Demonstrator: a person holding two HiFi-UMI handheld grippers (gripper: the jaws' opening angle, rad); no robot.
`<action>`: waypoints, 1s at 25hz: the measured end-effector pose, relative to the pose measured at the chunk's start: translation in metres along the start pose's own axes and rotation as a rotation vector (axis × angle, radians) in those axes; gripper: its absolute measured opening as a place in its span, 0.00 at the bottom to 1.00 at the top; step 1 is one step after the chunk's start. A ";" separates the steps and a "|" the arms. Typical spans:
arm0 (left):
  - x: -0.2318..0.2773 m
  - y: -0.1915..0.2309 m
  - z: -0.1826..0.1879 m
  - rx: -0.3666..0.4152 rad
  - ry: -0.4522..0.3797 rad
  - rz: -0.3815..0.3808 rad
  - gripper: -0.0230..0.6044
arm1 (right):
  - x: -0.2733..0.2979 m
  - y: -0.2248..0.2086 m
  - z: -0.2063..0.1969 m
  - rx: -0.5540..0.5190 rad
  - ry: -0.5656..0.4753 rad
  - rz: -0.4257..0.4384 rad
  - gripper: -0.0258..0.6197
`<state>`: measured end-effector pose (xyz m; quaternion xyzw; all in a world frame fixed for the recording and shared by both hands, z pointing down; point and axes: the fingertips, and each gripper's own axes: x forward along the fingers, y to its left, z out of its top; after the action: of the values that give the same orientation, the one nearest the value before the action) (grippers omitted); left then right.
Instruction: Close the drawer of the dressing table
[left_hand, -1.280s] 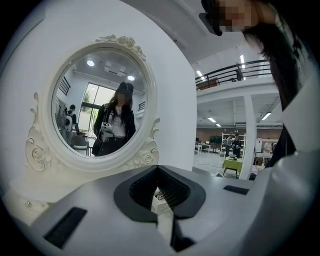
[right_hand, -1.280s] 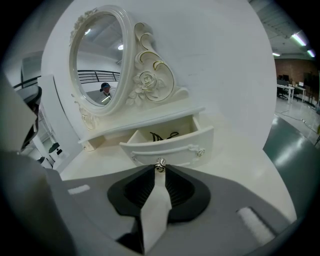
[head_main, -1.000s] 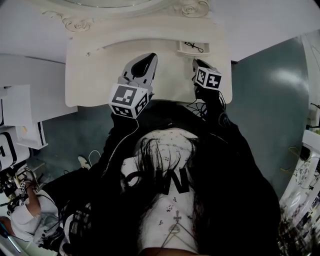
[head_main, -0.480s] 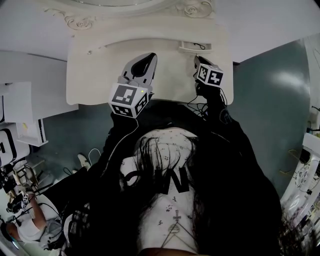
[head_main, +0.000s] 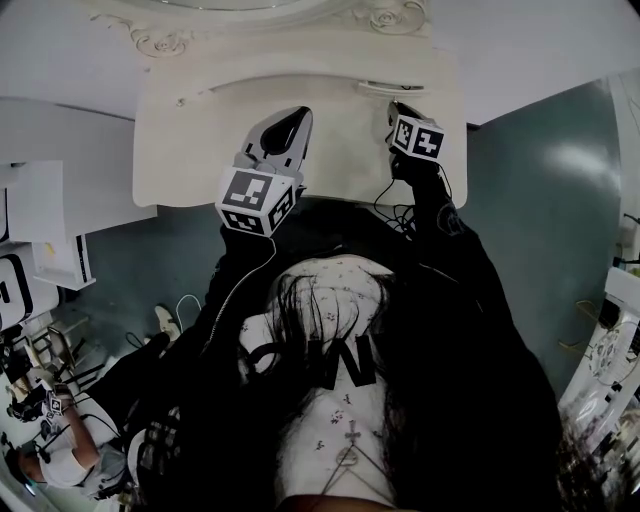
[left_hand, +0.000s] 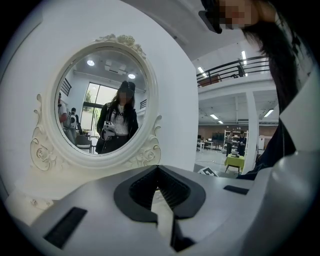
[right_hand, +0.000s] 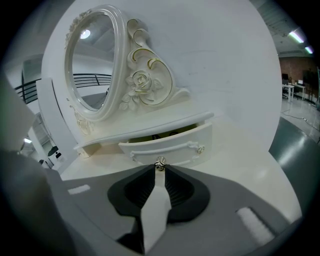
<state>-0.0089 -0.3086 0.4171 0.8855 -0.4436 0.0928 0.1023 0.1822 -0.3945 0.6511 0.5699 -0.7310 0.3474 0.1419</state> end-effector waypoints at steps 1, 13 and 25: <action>0.000 0.000 -0.001 0.000 0.000 0.001 0.04 | 0.002 -0.001 0.001 -0.004 0.001 -0.002 0.15; -0.001 0.001 -0.007 -0.008 0.004 0.015 0.04 | 0.020 -0.003 0.008 0.000 0.002 -0.016 0.15; 0.002 0.000 -0.006 -0.007 0.006 0.005 0.04 | 0.024 -0.004 0.013 -0.016 0.009 -0.015 0.15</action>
<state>-0.0081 -0.3081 0.4230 0.8838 -0.4458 0.0941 0.1066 0.1812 -0.4214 0.6580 0.5726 -0.7288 0.3433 0.1522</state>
